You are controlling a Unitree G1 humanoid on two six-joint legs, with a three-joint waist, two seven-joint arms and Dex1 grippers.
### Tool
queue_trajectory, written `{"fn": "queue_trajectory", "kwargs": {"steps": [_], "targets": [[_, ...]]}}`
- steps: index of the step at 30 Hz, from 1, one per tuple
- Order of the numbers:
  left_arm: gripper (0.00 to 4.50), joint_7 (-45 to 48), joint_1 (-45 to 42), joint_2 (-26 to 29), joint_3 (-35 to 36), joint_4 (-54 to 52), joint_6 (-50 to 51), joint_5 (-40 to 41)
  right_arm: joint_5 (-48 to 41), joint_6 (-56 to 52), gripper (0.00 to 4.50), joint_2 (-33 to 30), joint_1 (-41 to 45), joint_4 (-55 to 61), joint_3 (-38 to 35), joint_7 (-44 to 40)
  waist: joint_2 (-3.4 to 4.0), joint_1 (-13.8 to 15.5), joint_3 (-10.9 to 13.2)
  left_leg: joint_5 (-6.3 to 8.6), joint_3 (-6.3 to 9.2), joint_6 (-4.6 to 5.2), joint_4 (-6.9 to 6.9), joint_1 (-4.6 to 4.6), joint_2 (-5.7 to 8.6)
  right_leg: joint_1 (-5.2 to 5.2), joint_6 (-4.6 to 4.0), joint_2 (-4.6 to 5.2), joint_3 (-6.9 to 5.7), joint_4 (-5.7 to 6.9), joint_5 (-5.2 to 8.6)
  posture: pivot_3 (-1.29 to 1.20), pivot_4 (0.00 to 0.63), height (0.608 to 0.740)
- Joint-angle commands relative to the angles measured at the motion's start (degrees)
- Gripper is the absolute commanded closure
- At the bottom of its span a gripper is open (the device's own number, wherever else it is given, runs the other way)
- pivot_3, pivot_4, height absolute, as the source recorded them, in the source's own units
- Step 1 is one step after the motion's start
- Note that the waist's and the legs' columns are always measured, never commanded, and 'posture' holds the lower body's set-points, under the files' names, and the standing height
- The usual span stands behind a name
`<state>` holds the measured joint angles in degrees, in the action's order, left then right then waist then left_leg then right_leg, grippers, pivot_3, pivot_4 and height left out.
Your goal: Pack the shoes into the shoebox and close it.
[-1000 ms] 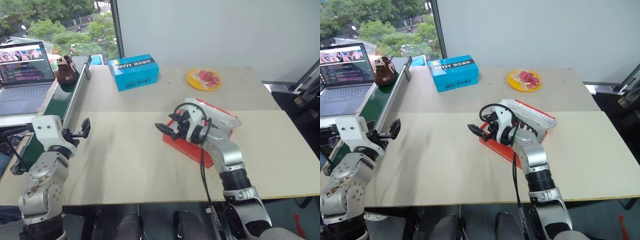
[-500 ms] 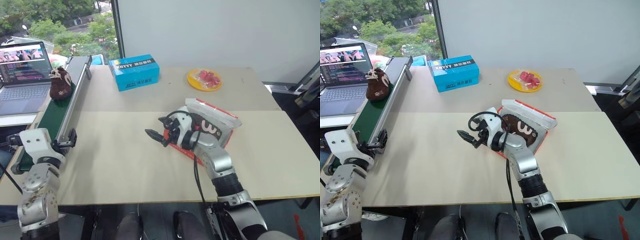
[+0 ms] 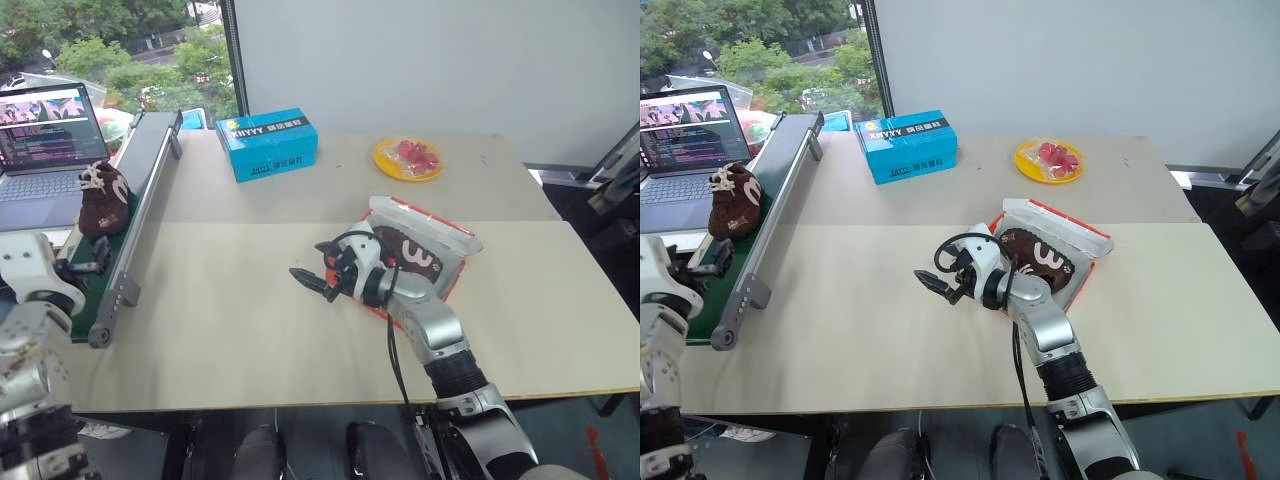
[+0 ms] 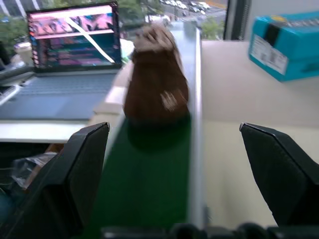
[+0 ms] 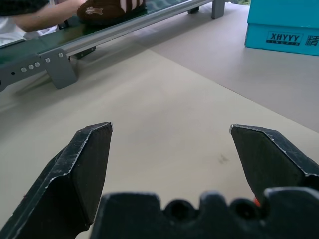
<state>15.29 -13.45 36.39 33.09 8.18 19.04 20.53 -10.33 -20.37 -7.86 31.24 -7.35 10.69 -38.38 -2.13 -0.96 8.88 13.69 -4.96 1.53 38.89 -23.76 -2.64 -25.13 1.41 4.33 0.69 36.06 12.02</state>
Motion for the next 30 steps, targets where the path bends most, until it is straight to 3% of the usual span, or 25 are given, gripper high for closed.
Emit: {"fn": "queue_trajectory", "kwargs": {"steps": [1,7,14,17,24,28,30], "targets": [[0.0,1.57,-3.32,2.99,0.42,5.1,-1.39,-0.29,-0.68,0.78,0.02,-0.05,1.45,2.02,-0.48,-0.16,-0.01,0.0,0.0,0.0,-0.02,0.0,0.0,0.0,-0.01,-0.01,0.0,-0.02,-0.01,0.0,0.0,0.0,0.15,0.74],[0.0,4.35,-8.79,7.0,-1.89,16.11,-0.74,-1.8,-0.7,0.36,0.02,-0.49,1.4,2.62,-0.67,-0.12,-0.03,-0.01,-0.01,-0.01,-0.16,-0.03,0.0,0.0,-0.02,-0.01,-0.01,-0.03,-0.07,0.02,0.0,0.0,0.15,0.74],[0.0,6.08,-10.71,7.86,-3.01,22.83,1.79,-1.76,-0.31,-0.12,0.02,-1.73,1.05,3.0,-0.8,0.23,-0.03,-0.06,-0.02,-0.01,-0.22,-0.03,0.0,-0.01,-0.02,-0.02,-0.01,-0.02,-0.08,0.02,0.0,0.0,0.15,0.74],[0.76,8.58,-9.73,7.0,-3.73,21.24,5.08,-0.06,-0.61,-0.6,0.0,-2.02,1.32,3.57,-1.02,0.7,-0.03,-0.06,-0.02,-0.01,-0.23,-0.03,0.0,0.0,-0.03,-0.03,-0.01,-0.02,-0.08,0.06,0.0,0.0,0.15,0.74],[3.18,7.03,-9.92,5.0,-2.65,15.98,8.43,1.67,-0.85,-1.55,0.0,-2.14,1.71,4.46,-1.13,1.18,-0.03,1.18,-0.02,-0.03,-0.17,-0.05,0.03,0.02,-0.03,0.06,-0.02,0.06,-0.12,0.08,0.01,0.0,0.15,0.74],[4.08,4.39,-11.66,4.43,-1.54,12.7,9.37,1.87,-1.72,-2.49,0.0,-1.79,2.36,4.89,-1.62,1.35,-0.03,1.56,-0.02,-0.03,-0.16,-0.05,0.03,0.0,-0.01,0.06,-0.02,0.06,-0.13,0.08,0.01,0.0,0.15,0.74],[4.2,3.69,-12.57,3.58,-1.24,9.51,10.34,3.01,-2.45,-3.29,0.0,-1.52,2.77,5.03,-2.22,1.5,-0.06,1.55,-0.03,-0.03,-0.14,-0.05,0.04,-0.01,-0.02,0.06,-0.02,0.04,-0.15,0.08,0.01,0.0,0.15,0.74]]}}
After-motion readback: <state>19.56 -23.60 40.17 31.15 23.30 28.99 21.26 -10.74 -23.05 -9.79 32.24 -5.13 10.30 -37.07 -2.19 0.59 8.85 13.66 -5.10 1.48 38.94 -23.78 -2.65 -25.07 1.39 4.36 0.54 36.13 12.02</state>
